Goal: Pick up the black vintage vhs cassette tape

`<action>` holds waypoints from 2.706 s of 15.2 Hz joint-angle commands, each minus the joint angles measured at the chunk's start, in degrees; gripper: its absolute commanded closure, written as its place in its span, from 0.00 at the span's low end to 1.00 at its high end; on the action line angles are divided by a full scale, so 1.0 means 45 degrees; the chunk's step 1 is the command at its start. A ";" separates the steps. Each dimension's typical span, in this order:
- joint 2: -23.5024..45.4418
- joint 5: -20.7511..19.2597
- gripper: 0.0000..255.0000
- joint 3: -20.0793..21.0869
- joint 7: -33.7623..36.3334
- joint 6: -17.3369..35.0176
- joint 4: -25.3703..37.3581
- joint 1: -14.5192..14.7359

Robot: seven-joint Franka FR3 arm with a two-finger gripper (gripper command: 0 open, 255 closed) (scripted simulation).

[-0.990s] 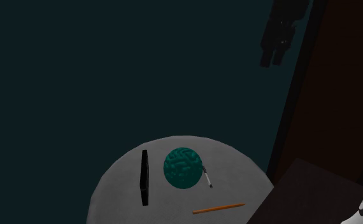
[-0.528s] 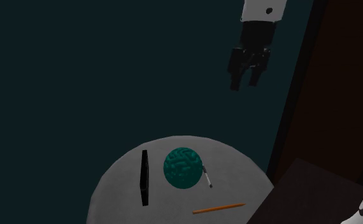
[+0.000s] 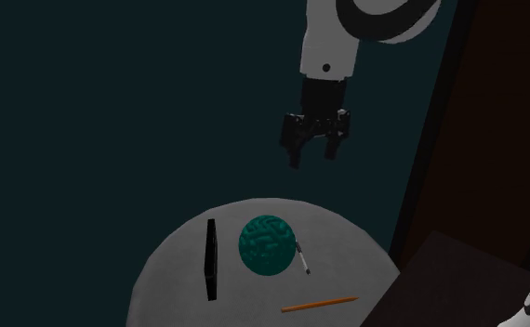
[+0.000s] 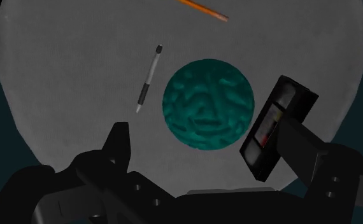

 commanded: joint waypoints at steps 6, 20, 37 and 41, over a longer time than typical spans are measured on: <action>0.3632 -0.1378 0.00 0.1444 0.3306 0.1846 0.1473 -0.0378; 1.1511 -0.5644 0.00 0.0615 0.9470 0.2689 0.7179 0.1673; 1.4087 -0.6321 1.00 -0.0176 1.0394 0.3246 0.9065 0.2577; 1.4086 -0.6321 1.00 -0.0176 1.0393 0.3246 0.9064 0.2577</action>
